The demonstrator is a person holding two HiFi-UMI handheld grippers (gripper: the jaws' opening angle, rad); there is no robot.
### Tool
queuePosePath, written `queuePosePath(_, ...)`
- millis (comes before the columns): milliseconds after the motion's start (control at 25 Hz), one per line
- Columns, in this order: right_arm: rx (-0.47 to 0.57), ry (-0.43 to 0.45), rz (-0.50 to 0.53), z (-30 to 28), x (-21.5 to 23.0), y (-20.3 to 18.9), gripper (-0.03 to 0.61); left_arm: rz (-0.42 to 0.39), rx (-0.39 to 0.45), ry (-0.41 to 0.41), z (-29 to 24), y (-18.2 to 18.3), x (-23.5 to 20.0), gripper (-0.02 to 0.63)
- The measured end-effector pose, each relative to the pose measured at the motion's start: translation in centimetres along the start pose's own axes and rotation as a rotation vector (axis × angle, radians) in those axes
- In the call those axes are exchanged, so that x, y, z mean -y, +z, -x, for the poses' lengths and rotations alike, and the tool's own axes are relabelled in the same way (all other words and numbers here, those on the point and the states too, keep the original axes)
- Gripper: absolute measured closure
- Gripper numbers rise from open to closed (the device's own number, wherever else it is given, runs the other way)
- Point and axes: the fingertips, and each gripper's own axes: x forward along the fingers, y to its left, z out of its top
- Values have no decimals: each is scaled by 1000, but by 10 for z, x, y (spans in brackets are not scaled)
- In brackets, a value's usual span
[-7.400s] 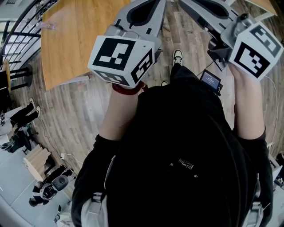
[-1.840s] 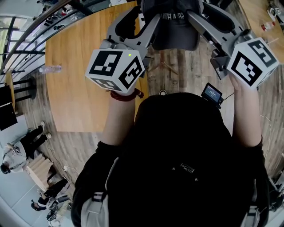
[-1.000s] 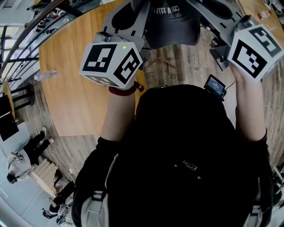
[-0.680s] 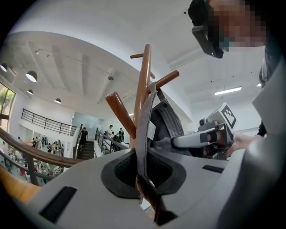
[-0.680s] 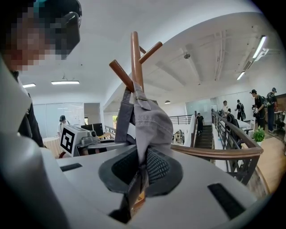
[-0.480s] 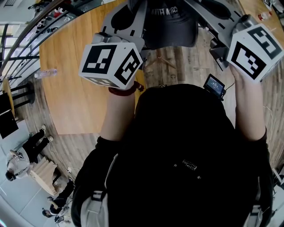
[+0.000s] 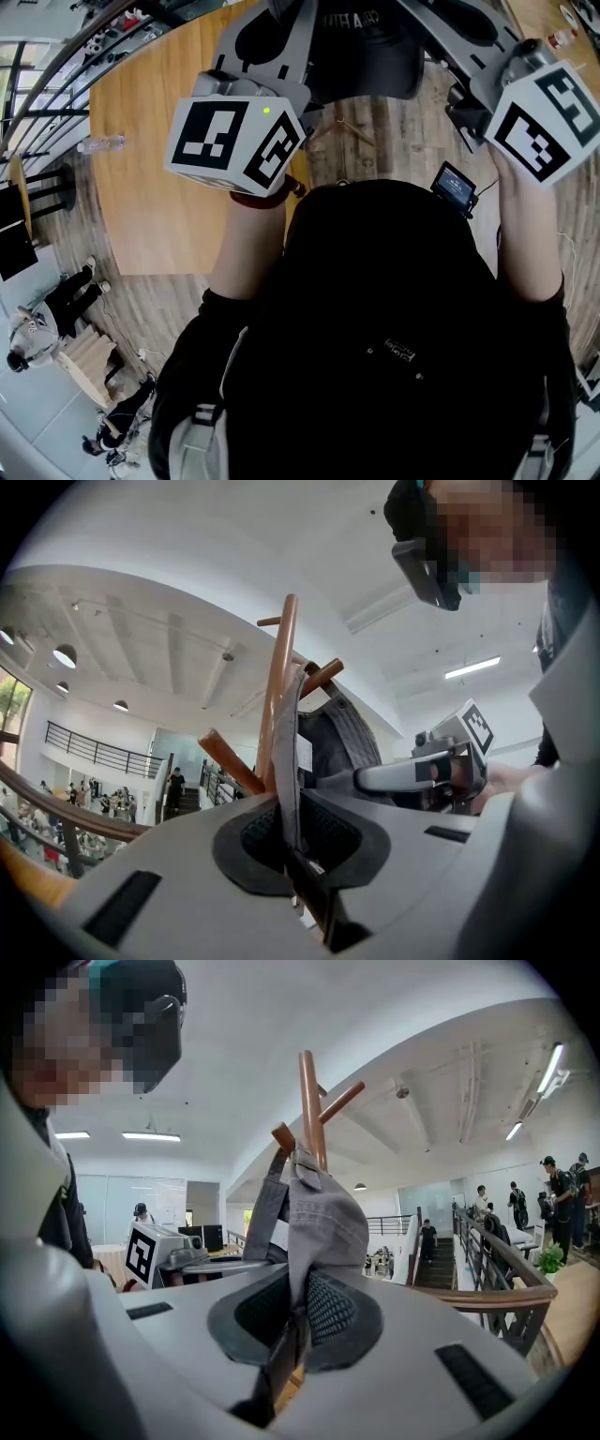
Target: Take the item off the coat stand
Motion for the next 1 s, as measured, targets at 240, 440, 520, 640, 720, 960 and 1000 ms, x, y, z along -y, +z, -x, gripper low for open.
queuePosePath(240,20,20,11,16,-11,13,548,-19,19,9,9,15,19,591)
queuePosePath(440,47,41,24,32,-21,20,548,-38,41,-5,19,24,37,591)
queuePosePath(520,60,48,26,42,-25,20,548,-48,48,-4,24,24,47,591)
queuePosePath(640,74,54,22,57,-31,18,548,-67,50,1,30,25,64,591)
queuePosePath(720,81,59,22,64,-34,21,546,-78,52,5,32,29,71,591)
queuePosePath(960,95,49,31,85,-36,27,548,-89,65,-9,32,36,91,591)
queuePosePath(1000,97,45,30,91,-35,27,548,-90,67,-15,32,36,97,591)
